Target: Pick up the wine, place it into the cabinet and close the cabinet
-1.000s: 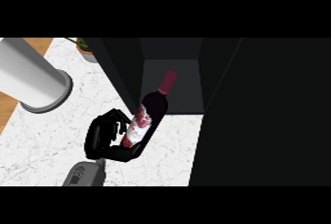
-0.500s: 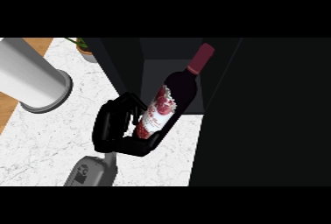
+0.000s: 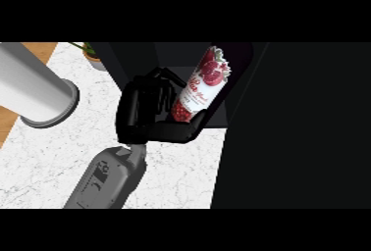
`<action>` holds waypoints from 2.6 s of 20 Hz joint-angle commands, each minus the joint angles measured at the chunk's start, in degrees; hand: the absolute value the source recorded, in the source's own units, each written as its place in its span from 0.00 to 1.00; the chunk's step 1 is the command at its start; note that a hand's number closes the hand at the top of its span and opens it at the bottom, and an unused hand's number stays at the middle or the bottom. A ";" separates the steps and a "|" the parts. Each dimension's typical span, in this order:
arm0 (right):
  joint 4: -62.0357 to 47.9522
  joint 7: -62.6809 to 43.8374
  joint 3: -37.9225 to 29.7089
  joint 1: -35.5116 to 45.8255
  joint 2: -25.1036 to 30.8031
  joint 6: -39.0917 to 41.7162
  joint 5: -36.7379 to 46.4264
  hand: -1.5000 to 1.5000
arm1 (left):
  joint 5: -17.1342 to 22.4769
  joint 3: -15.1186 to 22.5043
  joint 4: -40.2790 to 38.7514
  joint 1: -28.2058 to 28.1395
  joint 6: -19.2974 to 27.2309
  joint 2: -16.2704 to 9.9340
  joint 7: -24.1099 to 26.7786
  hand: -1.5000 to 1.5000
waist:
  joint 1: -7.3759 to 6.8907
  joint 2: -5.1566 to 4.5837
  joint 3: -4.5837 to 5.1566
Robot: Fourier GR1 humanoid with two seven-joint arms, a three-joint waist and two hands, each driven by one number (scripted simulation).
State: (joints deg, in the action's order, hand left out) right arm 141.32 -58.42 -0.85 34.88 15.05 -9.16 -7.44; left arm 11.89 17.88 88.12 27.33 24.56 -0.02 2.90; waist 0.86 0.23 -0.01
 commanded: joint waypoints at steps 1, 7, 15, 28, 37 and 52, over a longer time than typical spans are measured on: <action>6.35 -2.90 -0.89 -2.72 0.15 0.44 -4.12 0.00 | 1.11 0.09 -4.18 4.71 4.11 0.02 -1.51 1.00 | -0.06 -0.13 0.01; 7.89 -1.59 -2.37 -5.66 0.07 1.83 -5.55 0.00 | -0.68 -2.18 -9.82 11.47 5.10 0.02 -0.98 1.00 | 0.17 -0.16 -0.01; 6.53 -2.60 -2.79 -3.88 -0.25 1.37 -5.44 0.00 | -4.58 -0.12 -22.95 18.08 8.40 0.01 5.50 1.00 | 0.81 -0.22 0.01; 3.16 0.19 -5.06 -2.85 -0.12 3.28 -7.78 0.00 | 3.88 -0.67 -34.63 15.69 5.89 0.02 18.39 1.00 | 0.48 -0.40 0.02; -0.78 7.18 -5.44 -6.13 -2.14 6.72 -9.04 0.00 | 8.28 3.51 -45.31 18.13 7.58 0.02 24.02 1.00 | 0.87 -0.60 -0.01; 1.83 3.40 -2.65 -4.39 -2.63 5.19 -6.49 0.00 | 18.12 3.61 -58.73 20.28 7.34 0.02 37.60 1.00 | 1.42 -0.63 0.06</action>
State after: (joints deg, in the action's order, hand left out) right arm 138.20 -54.36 -4.04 32.85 13.24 -4.15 -10.94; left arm 26.86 21.70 31.47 47.49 32.51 0.00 37.36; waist 2.19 -0.39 0.04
